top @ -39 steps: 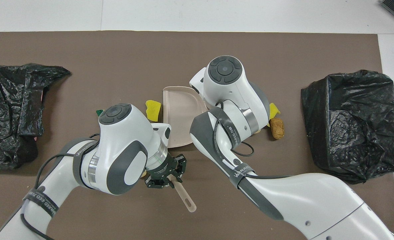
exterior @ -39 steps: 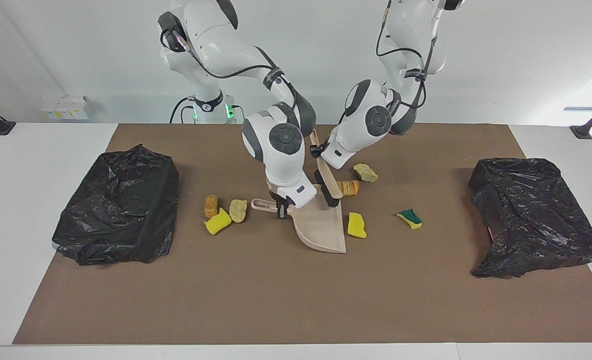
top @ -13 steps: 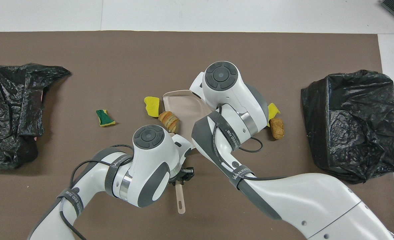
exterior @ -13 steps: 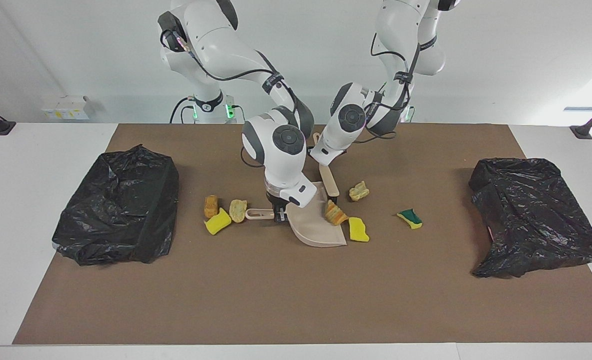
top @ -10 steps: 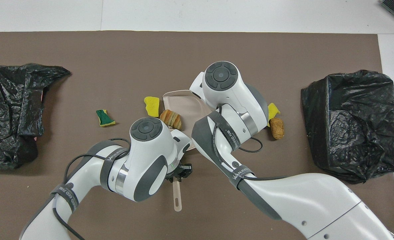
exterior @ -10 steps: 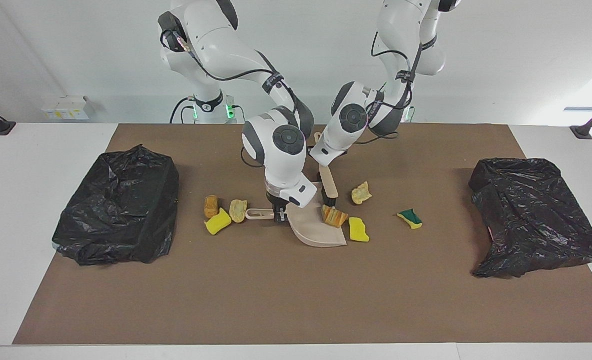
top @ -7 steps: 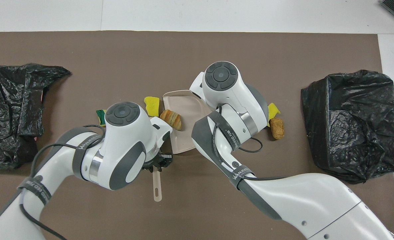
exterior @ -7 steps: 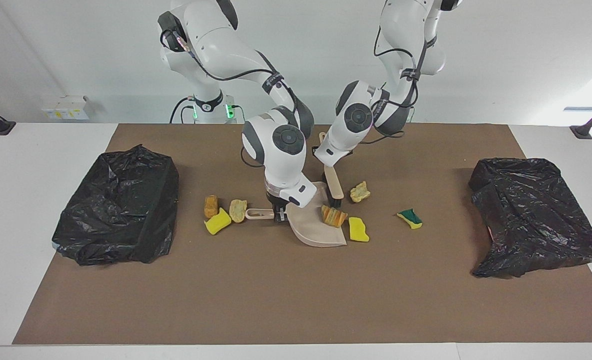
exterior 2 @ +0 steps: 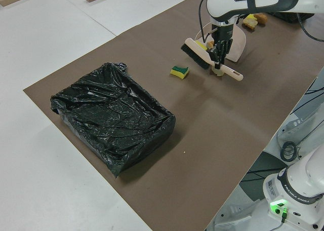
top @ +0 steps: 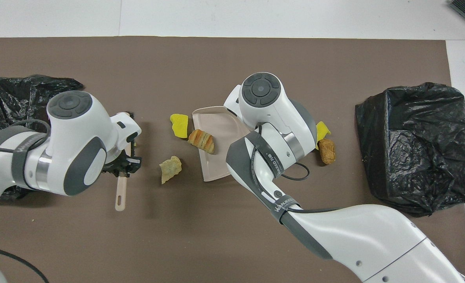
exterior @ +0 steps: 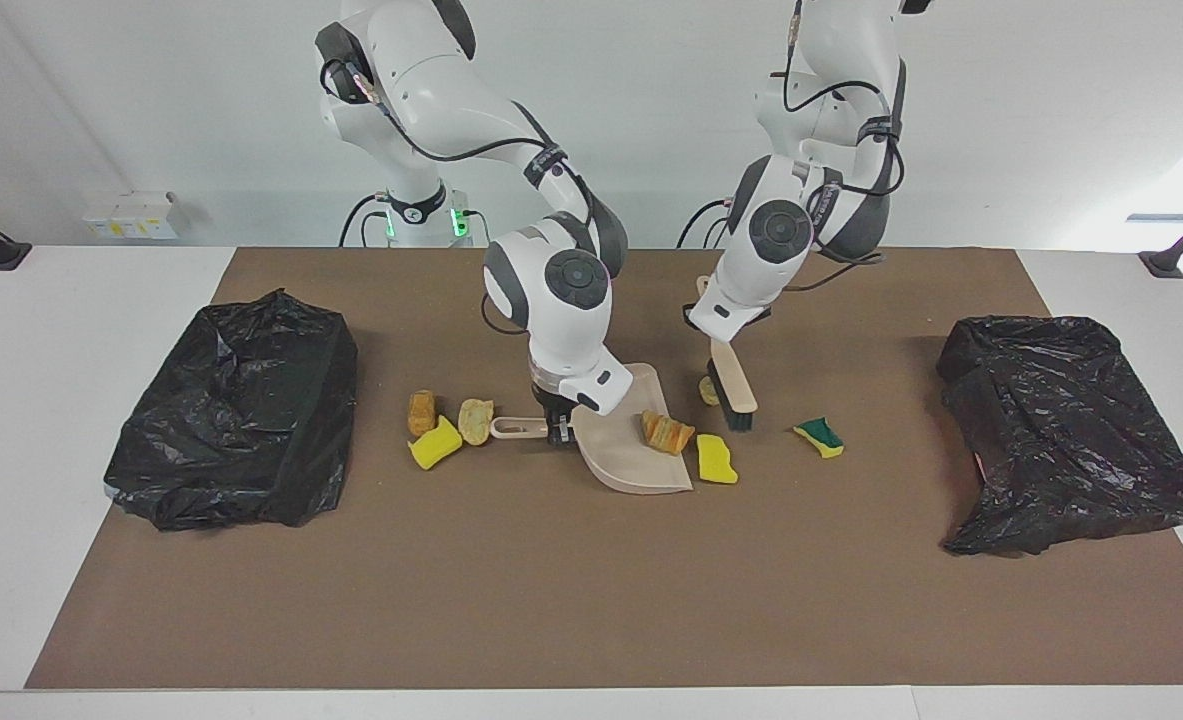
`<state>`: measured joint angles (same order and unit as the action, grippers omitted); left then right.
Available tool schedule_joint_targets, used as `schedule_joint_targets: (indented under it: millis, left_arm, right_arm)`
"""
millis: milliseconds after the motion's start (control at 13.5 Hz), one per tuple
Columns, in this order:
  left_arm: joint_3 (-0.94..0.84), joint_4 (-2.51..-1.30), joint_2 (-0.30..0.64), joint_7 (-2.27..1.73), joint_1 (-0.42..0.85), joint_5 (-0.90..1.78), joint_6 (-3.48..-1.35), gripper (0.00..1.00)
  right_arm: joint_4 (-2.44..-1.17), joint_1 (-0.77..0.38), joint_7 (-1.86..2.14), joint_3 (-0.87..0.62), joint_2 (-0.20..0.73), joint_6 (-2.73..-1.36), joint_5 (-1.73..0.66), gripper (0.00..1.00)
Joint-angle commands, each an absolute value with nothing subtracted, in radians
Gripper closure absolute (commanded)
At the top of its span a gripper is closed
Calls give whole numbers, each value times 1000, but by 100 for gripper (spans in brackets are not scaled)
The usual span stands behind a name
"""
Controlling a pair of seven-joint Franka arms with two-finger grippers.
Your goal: Sweep and dump trash in bin
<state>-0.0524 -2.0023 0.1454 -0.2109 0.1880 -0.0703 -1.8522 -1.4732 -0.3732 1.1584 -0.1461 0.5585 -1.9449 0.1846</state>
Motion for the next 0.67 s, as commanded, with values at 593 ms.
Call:
schedule_joint_targets:
  millis: [593]
  left_arm:
    - [-74,-2013,215,-204,267,-9,-1807,100]
  right_arm:
    - [-1517,-370,1100,-153,538,-1977,189,100]
